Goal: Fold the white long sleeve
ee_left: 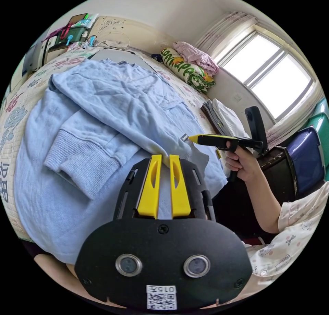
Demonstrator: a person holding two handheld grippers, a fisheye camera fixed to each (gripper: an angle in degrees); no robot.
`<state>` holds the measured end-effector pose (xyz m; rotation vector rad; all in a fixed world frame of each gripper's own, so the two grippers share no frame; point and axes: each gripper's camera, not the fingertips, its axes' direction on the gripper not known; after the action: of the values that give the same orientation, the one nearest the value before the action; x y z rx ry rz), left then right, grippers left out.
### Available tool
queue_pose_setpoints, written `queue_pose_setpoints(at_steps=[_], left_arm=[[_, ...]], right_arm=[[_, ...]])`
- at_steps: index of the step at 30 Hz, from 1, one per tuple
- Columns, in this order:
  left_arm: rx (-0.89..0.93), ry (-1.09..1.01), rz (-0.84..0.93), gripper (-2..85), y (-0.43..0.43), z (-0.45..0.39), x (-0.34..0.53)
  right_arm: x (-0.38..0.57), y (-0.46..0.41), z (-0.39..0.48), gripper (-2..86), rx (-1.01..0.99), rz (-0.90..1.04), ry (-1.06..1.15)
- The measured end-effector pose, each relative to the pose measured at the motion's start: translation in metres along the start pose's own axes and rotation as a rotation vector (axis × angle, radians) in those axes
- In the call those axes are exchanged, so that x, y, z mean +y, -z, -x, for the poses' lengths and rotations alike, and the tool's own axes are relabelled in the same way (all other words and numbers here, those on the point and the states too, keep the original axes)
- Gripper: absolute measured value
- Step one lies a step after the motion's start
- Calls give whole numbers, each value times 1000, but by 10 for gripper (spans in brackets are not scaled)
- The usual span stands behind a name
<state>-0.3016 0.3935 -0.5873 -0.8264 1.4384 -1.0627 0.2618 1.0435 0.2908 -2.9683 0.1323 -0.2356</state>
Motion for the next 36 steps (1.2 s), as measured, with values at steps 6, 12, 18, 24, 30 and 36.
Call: queue_pose_setpoints(at_steps=[6, 12, 18, 24, 30, 36], left_arm=[[20, -7, -28, 5, 8, 8, 17], [56, 29, -51, 61, 14, 16, 25], [67, 54, -43, 37, 11, 22, 26], [53, 29, -63, -3, 17, 20, 34], [56, -4, -81, -7, 22, 9, 41], [-14, -69, -23, -6, 0, -6, 44]], right_arm=[[23, -16, -10, 78, -18, -38, -13], [28, -50, -12, 73, -48, -14, -28], [41, -73, -15, 56, -26, -9, -8], [66, -86, -24, 18, -27, -68, -6], [85, -96, -17, 6, 85, -114, 28], [92, -150, -6, 3, 253, -29, 101]])
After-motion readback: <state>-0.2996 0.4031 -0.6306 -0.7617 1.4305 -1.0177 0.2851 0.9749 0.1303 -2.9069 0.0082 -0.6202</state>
